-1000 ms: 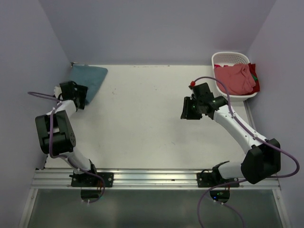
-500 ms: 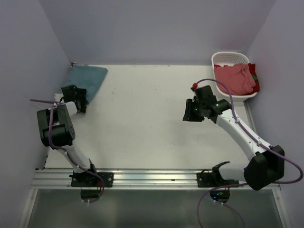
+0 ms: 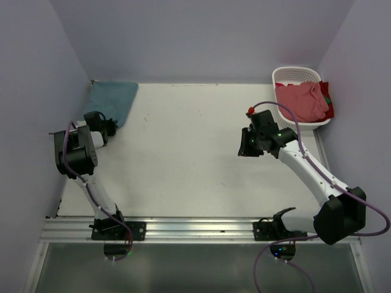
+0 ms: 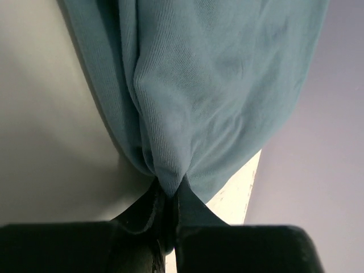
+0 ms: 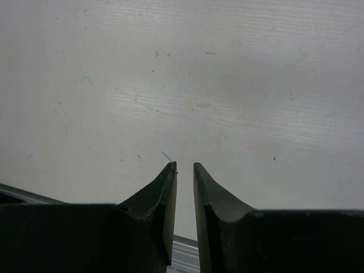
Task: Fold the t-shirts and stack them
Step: Neatly place the folded tshirt to the corner
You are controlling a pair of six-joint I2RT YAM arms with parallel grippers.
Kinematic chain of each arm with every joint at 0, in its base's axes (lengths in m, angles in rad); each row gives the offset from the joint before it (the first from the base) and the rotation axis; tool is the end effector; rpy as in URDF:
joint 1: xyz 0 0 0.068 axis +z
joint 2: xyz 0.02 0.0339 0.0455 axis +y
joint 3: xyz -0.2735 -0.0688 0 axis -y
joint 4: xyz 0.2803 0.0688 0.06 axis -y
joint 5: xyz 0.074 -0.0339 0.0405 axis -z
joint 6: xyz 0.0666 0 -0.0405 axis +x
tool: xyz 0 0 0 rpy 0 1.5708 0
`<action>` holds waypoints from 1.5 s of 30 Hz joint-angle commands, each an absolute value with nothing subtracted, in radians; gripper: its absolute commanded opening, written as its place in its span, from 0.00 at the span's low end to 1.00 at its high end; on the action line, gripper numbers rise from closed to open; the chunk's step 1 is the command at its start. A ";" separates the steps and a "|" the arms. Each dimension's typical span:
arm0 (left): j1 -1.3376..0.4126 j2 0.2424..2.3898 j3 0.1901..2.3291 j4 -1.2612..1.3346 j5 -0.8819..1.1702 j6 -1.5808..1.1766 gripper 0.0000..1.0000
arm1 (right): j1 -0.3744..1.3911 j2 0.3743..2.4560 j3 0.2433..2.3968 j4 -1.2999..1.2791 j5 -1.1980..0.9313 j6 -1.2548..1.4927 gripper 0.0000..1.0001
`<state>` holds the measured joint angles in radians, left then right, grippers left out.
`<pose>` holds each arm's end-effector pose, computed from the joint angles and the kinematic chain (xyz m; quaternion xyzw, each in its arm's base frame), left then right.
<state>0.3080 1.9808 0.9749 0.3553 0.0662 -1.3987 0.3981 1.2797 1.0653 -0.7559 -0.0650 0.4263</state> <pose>0.4221 0.1296 0.0746 -0.6651 0.5998 -0.2556 0.3640 0.2818 0.1232 0.2586 0.0039 0.9548 0.1469 0.2584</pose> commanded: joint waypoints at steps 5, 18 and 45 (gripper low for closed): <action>0.216 2.082 1.080 0.469 0.081 -1.511 0.00 | 0.397 1.258 1.118 -0.793 -0.041 0.413 0.20; 0.277 2.014 1.045 0.492 0.049 -1.486 0.00 | 0.397 1.282 1.134 -0.805 -0.037 0.399 0.15; 0.411 2.065 1.057 0.569 0.106 -1.446 0.00 | 0.399 1.367 1.180 -0.804 -0.107 0.382 0.05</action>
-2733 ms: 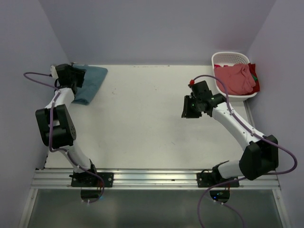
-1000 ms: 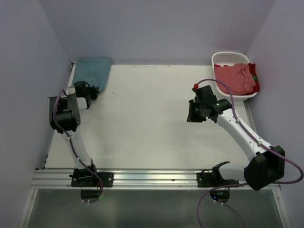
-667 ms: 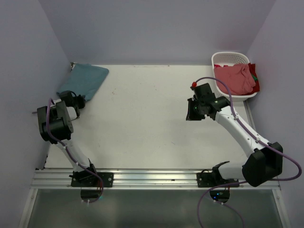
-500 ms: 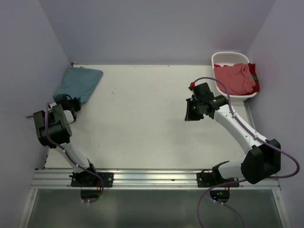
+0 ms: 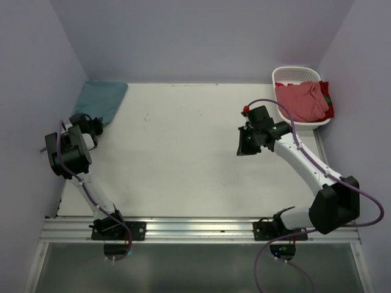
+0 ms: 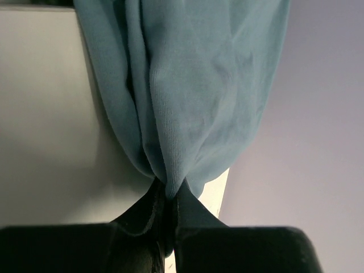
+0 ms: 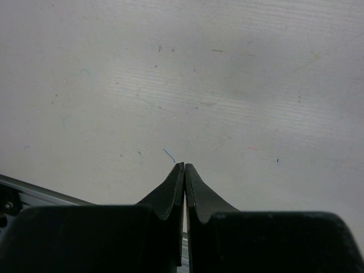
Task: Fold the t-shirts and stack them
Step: Neatly place the folded tshirt to the corner
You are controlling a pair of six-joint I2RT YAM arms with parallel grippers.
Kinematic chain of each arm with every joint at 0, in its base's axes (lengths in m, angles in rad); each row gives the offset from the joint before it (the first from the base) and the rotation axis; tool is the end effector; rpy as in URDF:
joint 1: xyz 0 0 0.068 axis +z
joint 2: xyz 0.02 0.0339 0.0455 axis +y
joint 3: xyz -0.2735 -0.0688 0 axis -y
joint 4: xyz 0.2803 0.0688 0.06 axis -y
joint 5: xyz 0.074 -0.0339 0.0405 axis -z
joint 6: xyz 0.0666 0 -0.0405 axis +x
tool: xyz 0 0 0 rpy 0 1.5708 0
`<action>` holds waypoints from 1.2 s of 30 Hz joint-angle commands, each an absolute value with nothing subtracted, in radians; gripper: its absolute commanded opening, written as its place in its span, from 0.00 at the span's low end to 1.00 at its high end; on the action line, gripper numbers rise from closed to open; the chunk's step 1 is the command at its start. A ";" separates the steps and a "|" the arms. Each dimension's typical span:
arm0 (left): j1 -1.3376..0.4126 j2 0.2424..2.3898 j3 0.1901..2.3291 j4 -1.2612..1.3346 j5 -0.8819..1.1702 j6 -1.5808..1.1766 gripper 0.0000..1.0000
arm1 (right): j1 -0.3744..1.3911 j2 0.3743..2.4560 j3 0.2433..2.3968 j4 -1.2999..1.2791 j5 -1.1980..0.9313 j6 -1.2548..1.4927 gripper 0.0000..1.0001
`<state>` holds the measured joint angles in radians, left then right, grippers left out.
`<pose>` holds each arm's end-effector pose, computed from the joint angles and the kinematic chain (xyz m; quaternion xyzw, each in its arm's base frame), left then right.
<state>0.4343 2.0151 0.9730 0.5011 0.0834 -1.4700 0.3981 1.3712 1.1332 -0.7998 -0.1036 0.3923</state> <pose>0.4115 0.1848 0.0764 -0.6965 0.5210 -0.2751 0.4095 0.2956 0.1318 0.2530 -0.0164 0.9634 0.1474 0.2235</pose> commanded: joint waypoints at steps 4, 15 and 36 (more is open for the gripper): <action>0.368 2.089 1.112 0.578 0.110 -1.445 0.00 | 0.397 1.364 1.186 -0.808 -0.094 0.377 0.04; 0.284 2.053 1.098 0.591 0.097 -1.465 0.09 | 0.399 1.329 1.160 -0.801 -0.097 0.373 0.09; 0.101 1.045 0.833 0.280 0.363 -0.862 1.00 | 0.399 1.155 1.135 -0.718 -0.003 0.429 0.99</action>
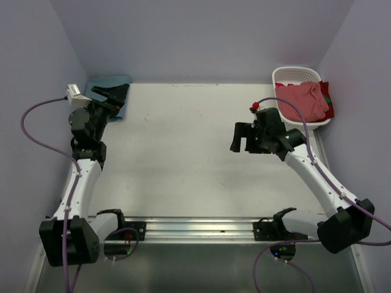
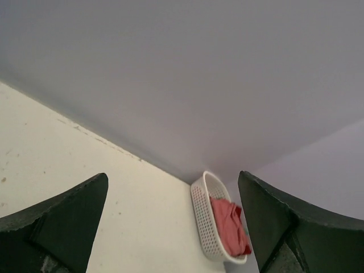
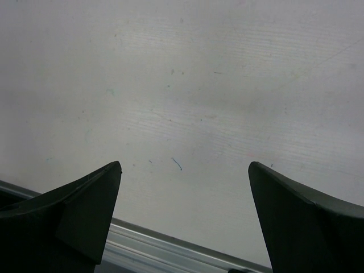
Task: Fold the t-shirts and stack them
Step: Neatly place the folded tshirt to the corner
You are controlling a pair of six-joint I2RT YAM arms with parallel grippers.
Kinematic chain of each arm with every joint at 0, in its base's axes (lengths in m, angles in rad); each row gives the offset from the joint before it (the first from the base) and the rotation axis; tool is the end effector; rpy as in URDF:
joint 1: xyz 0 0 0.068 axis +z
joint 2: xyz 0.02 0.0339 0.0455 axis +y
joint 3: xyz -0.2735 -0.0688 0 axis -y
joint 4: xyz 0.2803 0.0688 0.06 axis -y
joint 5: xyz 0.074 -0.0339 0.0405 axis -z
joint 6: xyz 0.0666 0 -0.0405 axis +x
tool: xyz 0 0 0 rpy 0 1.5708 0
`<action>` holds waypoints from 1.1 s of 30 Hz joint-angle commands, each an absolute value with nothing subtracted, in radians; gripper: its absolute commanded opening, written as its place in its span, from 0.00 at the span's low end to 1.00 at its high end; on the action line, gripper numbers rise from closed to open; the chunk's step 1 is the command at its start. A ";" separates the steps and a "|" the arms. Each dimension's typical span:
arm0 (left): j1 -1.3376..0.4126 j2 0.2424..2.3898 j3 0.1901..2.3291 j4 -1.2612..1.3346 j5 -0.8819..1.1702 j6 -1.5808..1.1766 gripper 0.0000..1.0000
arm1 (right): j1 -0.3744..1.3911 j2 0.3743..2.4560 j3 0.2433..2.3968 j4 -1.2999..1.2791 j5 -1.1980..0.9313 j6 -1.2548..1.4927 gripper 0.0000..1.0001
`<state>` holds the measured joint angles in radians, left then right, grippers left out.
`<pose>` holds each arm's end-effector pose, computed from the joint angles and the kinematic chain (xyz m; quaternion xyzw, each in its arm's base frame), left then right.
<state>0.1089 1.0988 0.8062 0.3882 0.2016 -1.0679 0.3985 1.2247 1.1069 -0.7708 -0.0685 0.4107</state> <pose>0.3195 0.0215 0.3470 -0.3094 0.5979 -0.3997 0.6221 0.2758 0.1211 0.2884 -0.0057 0.9419 0.1613 0.2946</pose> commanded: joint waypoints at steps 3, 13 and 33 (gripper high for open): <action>0.081 0.931 0.873 0.138 0.437 -0.755 1.00 | 0.397 1.114 1.172 -0.712 0.115 0.428 0.99; 0.029 0.744 0.791 0.417 0.943 -0.831 1.00 | 0.399 1.250 1.348 -0.802 0.293 0.377 0.99; -0.324 0.919 0.871 0.123 0.616 -0.445 1.00 | 0.388 1.565 1.663 -0.853 0.337 0.338 0.99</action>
<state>-0.3080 0.8932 0.8330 0.1310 0.6594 -0.5022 0.3916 1.5661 1.6218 -0.8558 0.3458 0.3614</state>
